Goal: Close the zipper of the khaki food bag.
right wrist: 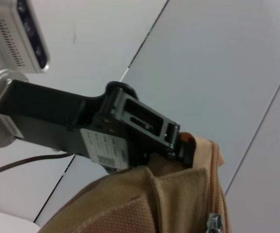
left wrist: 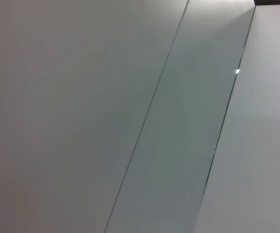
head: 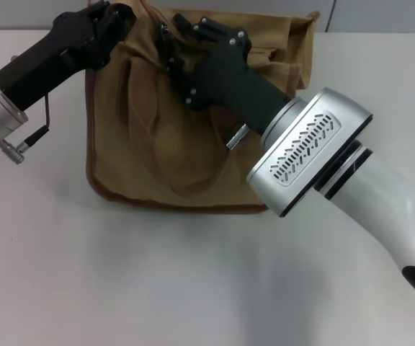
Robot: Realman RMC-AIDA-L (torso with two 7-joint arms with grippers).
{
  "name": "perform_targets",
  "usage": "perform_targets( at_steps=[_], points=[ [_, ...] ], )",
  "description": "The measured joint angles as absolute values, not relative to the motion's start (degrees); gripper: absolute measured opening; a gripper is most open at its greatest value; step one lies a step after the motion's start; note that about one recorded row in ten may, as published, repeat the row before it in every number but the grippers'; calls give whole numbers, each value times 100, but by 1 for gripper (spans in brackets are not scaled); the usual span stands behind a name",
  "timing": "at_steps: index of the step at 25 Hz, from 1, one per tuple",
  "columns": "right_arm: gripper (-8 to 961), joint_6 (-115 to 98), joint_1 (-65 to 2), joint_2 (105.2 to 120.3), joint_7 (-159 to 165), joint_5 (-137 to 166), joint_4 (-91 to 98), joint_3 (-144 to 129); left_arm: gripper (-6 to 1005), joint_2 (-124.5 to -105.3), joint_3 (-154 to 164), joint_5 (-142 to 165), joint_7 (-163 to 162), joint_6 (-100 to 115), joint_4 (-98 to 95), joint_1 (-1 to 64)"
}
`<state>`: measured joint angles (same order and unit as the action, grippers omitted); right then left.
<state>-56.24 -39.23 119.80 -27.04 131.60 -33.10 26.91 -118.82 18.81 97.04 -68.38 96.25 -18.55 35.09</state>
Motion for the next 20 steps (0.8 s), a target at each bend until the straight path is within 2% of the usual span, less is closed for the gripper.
perform_targets(
  at_steps=[11,17,20],
  points=[
    [375,-5651,-3897,11989,-2734,13254,-3312,2697,30,-11882,1865,9698,-6819,9594,-1854,3516],
    [172,-5664,-3886,11988,-2749,13254,-3314,2700,30,-11883,1847,9698,-6819,9589,-1854,3514],
    [116,-5709,-3872,11988,-2758,13255,-3306,2686,29,-11883,1846,9698,-6821,9589,-1855,3501]
  ],
)
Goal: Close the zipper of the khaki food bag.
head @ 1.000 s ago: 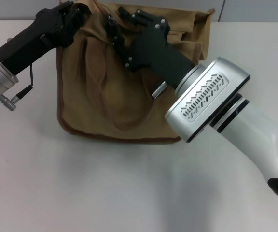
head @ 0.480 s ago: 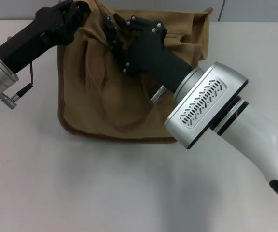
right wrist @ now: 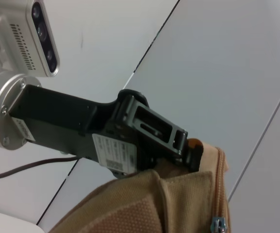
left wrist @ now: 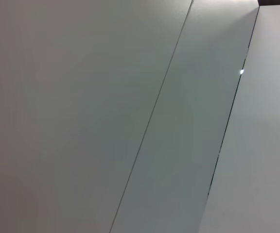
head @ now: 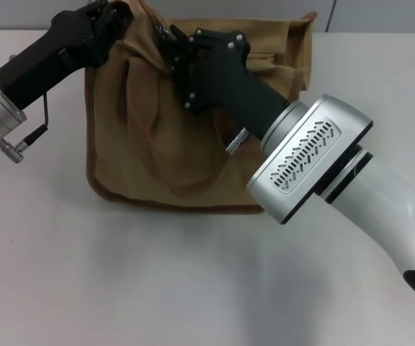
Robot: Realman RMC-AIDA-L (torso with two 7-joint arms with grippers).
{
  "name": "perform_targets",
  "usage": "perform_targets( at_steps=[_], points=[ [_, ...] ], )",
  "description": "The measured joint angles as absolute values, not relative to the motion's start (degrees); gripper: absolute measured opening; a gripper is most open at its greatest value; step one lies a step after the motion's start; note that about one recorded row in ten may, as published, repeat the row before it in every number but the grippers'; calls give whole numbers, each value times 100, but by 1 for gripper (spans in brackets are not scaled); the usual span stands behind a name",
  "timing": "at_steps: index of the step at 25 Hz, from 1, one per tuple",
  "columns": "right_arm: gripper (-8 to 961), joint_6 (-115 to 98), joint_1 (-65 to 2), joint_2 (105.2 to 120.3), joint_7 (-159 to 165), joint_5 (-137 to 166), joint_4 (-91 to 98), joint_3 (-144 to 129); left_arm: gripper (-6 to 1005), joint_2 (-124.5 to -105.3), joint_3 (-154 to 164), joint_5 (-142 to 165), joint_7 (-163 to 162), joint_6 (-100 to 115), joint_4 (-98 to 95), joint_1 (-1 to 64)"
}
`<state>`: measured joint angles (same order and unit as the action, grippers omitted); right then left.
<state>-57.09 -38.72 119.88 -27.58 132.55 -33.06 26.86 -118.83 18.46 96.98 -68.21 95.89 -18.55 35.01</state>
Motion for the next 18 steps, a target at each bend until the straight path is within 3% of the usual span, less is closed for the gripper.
perform_targets(
  at_steps=[16,18],
  points=[
    [115,-5987,-3826,11988,-2765,13444,-3299,2621,29,-11882,1863,9701,-6838,9603,-1854,3495],
    [193,-6003,-3800,11987,-2768,13541,-3313,2631,29,-11882,1864,9704,-6838,9604,-1854,3496]
  ],
)
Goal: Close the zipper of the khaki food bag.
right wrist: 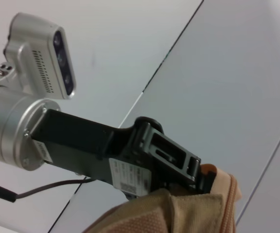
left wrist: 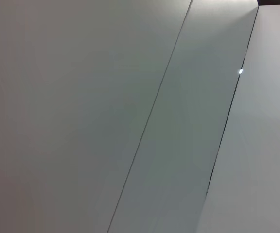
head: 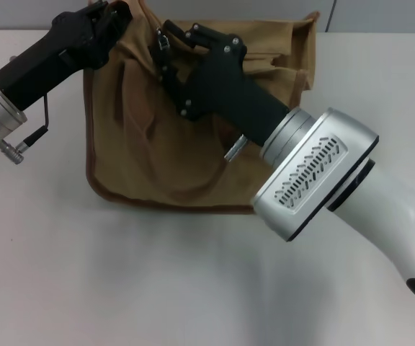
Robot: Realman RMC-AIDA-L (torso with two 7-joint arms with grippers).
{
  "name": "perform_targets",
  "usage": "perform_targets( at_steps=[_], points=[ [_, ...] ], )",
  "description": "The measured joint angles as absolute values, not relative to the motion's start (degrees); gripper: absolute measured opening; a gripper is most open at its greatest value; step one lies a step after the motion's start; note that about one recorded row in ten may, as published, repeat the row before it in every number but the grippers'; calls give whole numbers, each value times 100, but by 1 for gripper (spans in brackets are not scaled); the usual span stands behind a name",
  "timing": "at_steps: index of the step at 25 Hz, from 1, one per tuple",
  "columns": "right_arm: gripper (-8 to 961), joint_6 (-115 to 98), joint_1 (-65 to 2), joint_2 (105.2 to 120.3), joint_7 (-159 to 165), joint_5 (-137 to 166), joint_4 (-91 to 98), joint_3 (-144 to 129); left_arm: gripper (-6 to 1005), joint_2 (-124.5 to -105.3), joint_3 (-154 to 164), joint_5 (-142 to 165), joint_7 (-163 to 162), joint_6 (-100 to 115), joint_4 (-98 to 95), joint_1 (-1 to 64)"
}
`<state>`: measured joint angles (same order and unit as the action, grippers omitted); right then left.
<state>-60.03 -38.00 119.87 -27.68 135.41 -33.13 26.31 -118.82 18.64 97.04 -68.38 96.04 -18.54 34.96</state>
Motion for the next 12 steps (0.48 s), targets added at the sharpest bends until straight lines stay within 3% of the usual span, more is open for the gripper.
perform_targets(
  at_steps=[3,8,12],
  points=[
    [311,-6009,-3786,11988,-2769,13593,-3319,2637,29,-11882,1863,9705,-6838,9611,-1854,3496],
    [364,-5981,-3786,11989,-2756,13596,-3336,2652,29,-11882,1853,9705,-6838,9613,-1854,3491],
    [299,-5977,-3786,11989,-2724,13584,-3336,2651,29,-11883,1848,9705,-6838,9621,-1854,3478]
  ],
)
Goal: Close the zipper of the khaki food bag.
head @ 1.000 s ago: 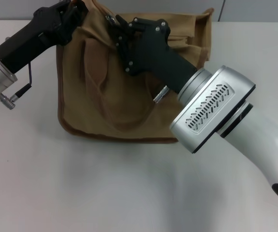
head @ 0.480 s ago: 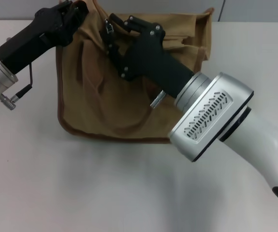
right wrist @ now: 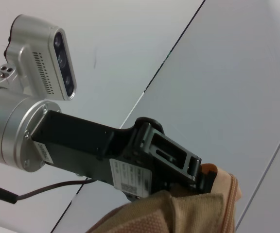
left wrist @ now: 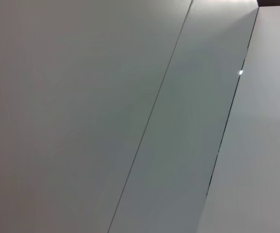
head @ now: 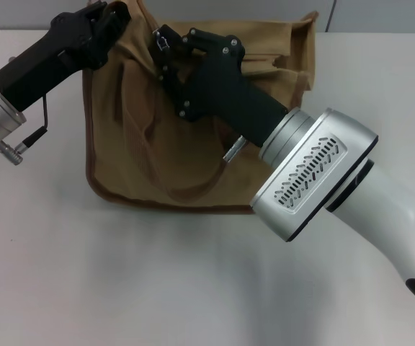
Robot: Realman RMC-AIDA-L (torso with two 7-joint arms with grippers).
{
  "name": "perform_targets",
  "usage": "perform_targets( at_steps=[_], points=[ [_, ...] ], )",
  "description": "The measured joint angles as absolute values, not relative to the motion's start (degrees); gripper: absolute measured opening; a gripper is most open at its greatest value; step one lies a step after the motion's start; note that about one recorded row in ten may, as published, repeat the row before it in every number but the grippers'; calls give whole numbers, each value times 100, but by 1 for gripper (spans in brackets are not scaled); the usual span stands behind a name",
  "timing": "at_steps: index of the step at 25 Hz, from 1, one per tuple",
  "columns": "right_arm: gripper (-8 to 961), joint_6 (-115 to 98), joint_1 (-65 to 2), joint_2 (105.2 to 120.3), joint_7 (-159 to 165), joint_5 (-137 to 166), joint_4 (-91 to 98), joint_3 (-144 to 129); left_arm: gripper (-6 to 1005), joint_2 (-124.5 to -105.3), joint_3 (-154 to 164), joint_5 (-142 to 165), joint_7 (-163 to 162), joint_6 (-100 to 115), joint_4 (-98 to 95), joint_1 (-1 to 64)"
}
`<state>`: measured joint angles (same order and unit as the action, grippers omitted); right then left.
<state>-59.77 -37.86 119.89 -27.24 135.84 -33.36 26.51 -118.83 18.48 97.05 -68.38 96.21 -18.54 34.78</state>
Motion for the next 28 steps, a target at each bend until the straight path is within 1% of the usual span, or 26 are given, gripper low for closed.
perform_targets(
  at_steps=[4,14,21,28],
  points=[
    [153,-6016,-3728,11989,-2733,13595,-3341,2648,29,-11883,1844,9705,-6838,9621,-1854,3472],
    [97,-6103,-3602,11988,-2756,13599,-3319,2648,30,-11882,1836,9699,-6838,9622,-1855,3469],
    [95,-6107,-3561,11988,-2762,13613,-3314,2713,29,-11882,1836,9687,-6838,9638,-1855,3457],
    [66,-6097,-3561,11985,-2766,13621,-3351,2746,30,-11882,1845,9678,-6838,9641,-1855,3452]
  ],
)
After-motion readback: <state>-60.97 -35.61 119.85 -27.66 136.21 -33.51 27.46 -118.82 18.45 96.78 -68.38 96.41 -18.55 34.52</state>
